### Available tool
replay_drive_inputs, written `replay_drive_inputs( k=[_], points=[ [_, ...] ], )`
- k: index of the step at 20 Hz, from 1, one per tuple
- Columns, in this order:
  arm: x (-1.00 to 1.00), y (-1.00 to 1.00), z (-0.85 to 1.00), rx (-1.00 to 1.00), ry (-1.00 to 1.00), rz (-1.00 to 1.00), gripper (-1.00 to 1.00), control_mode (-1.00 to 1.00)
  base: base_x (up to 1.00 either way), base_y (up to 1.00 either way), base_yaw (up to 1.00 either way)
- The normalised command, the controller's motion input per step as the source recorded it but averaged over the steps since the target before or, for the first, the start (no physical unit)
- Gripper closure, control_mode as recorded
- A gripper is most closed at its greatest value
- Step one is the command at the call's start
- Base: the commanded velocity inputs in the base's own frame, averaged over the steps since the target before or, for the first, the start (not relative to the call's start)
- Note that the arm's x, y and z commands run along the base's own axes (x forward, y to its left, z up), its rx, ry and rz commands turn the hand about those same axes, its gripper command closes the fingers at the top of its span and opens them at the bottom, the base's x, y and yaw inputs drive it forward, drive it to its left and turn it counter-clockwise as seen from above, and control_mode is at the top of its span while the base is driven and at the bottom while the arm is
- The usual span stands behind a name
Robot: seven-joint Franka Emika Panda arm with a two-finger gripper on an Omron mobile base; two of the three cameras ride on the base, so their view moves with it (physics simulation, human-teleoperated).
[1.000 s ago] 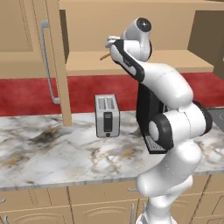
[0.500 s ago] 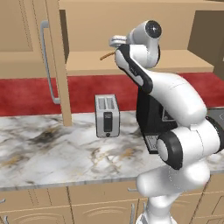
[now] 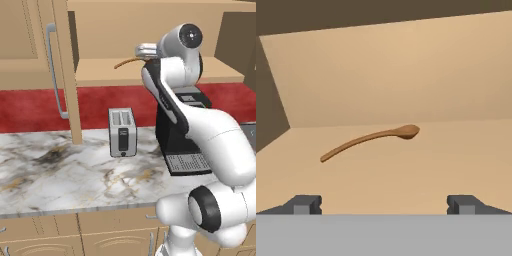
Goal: Organize the utensils by type. Pick up the wooden spoons from the counter and place them in the open cabinet. Then pick up the metallic utensils from the counter and place them in the open drawer.
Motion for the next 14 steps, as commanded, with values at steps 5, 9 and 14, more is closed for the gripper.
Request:
replay_drive_inputs(
  k=[5,9,14],
  points=[
    [-1.00,-0.01,-0.41,0.00,0.03,-0.21,-1.00,-1.00,0.00,0.00,0.00],
    [-0.91,0.00,-0.51,0.00,0.24,-0.16,-1.00,-1.00,0.00,0.00,0.00],
    [-0.79,0.00,-0.54,0.00,0.38,-0.09,-1.00,-1.00,0.00,0.00,0.00]
  ],
)
